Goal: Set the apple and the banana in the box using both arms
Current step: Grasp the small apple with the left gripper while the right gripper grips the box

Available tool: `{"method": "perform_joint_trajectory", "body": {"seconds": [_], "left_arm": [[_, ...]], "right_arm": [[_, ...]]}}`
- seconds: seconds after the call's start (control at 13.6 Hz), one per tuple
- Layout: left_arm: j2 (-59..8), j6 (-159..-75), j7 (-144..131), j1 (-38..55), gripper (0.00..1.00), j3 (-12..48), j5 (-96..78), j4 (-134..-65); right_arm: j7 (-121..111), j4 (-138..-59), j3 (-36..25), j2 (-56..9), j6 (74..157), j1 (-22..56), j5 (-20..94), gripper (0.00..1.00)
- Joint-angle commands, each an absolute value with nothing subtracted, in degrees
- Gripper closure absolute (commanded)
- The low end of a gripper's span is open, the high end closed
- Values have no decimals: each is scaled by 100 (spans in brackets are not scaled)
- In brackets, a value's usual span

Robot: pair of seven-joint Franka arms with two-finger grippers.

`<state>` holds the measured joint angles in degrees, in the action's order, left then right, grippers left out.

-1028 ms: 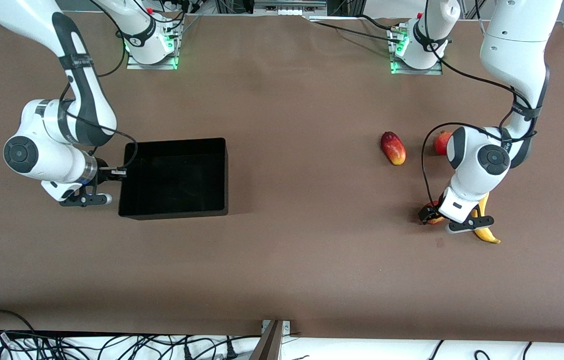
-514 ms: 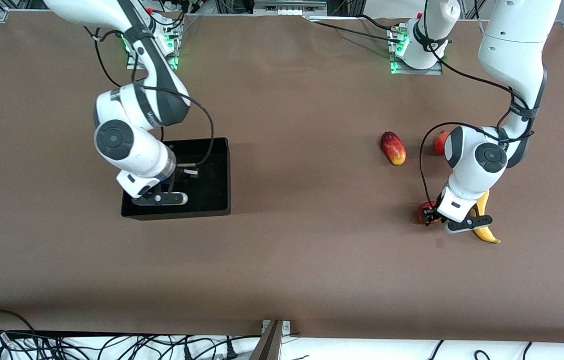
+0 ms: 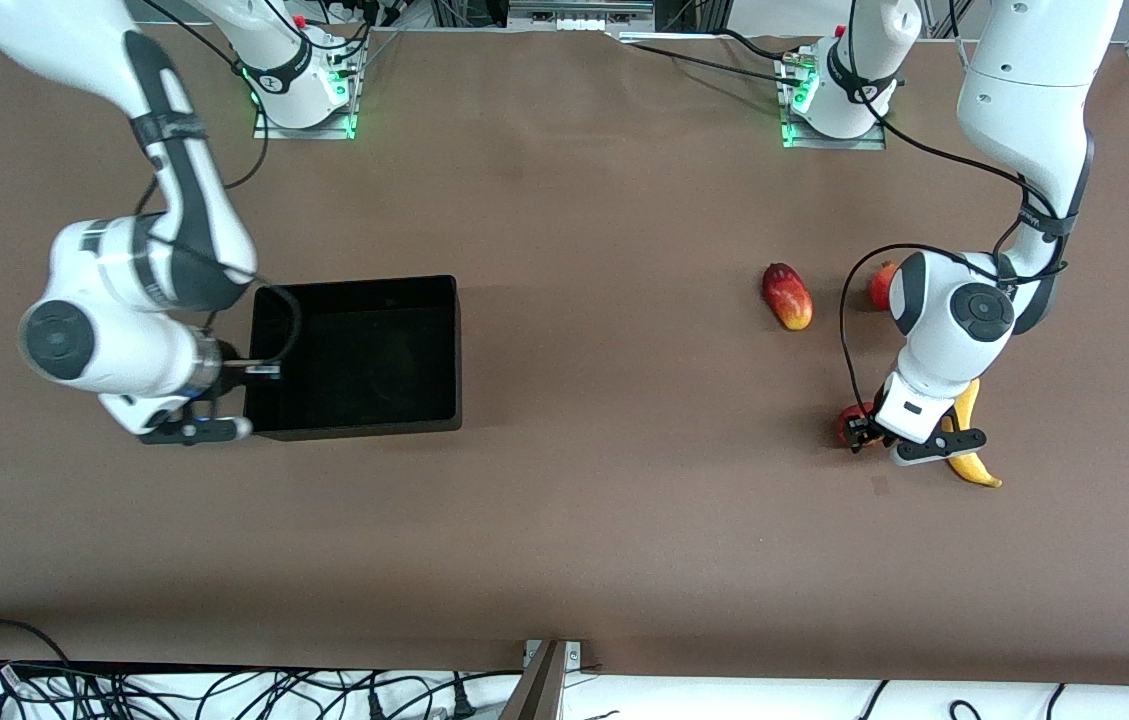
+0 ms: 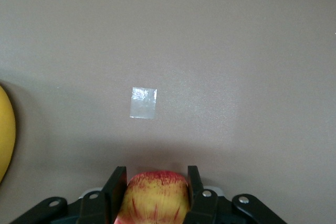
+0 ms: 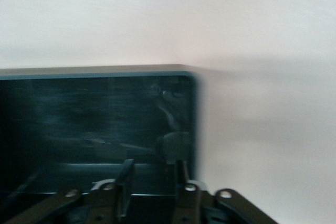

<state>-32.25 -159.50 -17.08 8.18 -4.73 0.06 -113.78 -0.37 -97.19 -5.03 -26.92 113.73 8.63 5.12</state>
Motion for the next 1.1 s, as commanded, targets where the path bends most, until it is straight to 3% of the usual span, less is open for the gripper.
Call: {"method": "perform_joint_trajectory", "body": {"seconds": [0.0, 0.15, 0.22, 0.29, 0.44, 0.81, 1.03], "left_arm": [[-3208, -16049, -1626, 809, 100, -448, -70, -11558], [-3164, -15979, -1626, 817, 100, -448, -44, -11558], [-3121, -15874, -1617, 817, 100, -457, -35, -11558], [-3077, -15777, -1556, 817, 100, -448, -26, -11549], [-2910, -15409, -1433, 826, 100, -457, -35, -11523], [-2462, -14522, -1494, 957, 100, -448, -35, -11452], [-2207, -13381, -1721, 1002, 100, -413, -44, -10953]], "right_arm": [[-176, -10562, -509, -2602, 12126, 782, 553, 0], [-167, -10906, -545, -2514, 12252, 774, 597, 0], [-150, -10986, -545, -2461, 12235, 773, 606, 9], [-149, -11073, -545, -2417, 12226, 773, 606, 28], [-158, -11127, -545, -2373, 12165, 773, 606, 100], [-106, -11083, -501, -2347, 12024, 791, 606, 100], [-70, -10716, -370, -2312, 11743, 905, 606, 100]]}}
